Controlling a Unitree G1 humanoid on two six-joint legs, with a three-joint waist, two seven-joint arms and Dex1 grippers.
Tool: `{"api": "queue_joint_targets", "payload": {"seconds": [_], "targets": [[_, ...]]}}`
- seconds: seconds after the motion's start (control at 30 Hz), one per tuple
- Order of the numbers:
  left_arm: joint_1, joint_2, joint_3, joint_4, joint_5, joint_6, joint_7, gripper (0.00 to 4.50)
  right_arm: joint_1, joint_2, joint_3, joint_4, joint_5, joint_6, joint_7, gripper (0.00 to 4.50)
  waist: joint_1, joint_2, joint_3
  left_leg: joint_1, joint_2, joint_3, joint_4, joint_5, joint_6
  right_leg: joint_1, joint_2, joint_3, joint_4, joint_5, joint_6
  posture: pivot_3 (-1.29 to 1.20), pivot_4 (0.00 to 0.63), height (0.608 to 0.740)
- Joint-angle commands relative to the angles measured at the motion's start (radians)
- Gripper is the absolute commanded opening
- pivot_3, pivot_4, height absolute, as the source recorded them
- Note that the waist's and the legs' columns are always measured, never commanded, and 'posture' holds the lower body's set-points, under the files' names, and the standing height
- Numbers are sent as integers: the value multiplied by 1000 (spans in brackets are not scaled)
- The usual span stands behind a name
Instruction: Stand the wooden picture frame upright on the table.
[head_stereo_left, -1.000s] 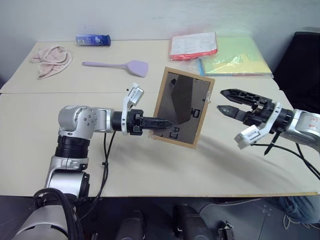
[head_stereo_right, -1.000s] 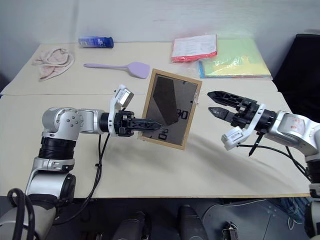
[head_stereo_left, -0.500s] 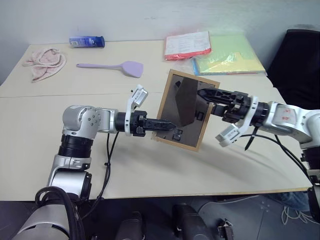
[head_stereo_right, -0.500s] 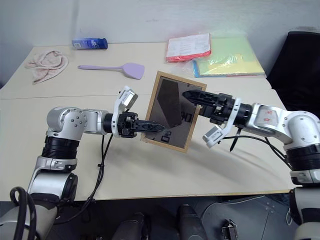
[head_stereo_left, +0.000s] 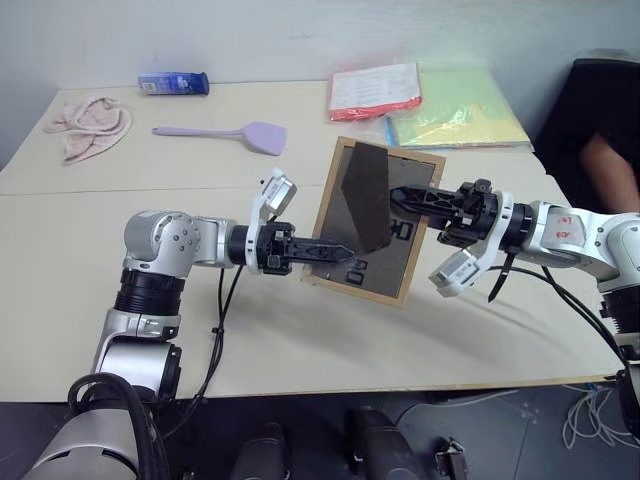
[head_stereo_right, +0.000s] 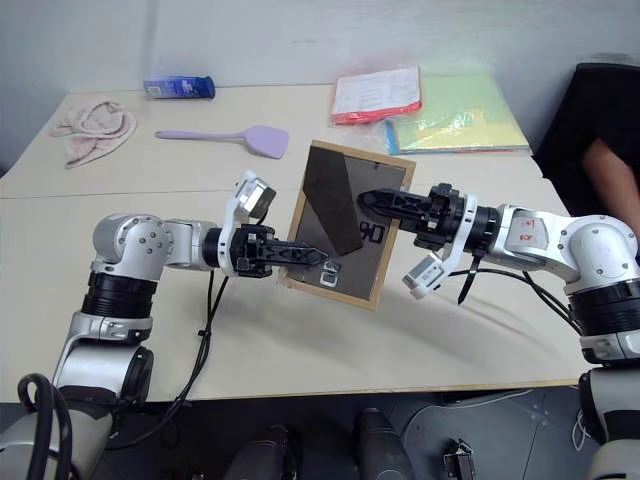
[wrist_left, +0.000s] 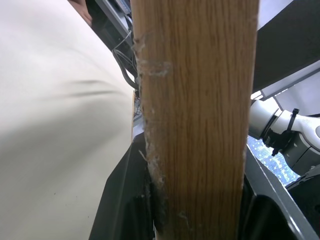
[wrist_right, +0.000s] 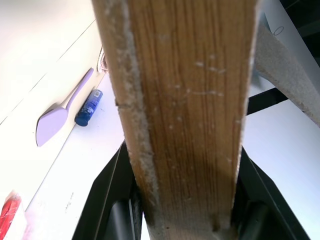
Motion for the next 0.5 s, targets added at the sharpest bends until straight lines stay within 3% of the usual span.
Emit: {"api": "queue_joint_targets", "payload": {"seconds": [0.03,0.3,0.4,0.5], "targets": [[-10,44,16,-26,13,-33,7,2161,-16,-40,-10,27,19,-2,0,1344,-1,0,0,0,0,0,0,0,0,0,0,0,0,0,0,0,150,740],[77,302,202,-117,-37,-101,-75,4390,-53,-22,7,131,123,-34,48,1271,-19,0,0,0,2,0,-1,0,0,-1,1,1,0,0,-1,0,150,740],[168,393,297,-267,-65,-143,-82,4500,-71,-5,39,214,321,-81,152,1271,-30,0,0,0,2,0,-1,0,0,-1,1,1,-1,0,-1,0,150,740],[272,456,353,-402,-73,-183,-80,4500,-39,28,149,206,820,28,480,1271,-31,0,0,0,2,1,-1,0,0,0,0,1,-2,0,-1,0,150,740]]}}
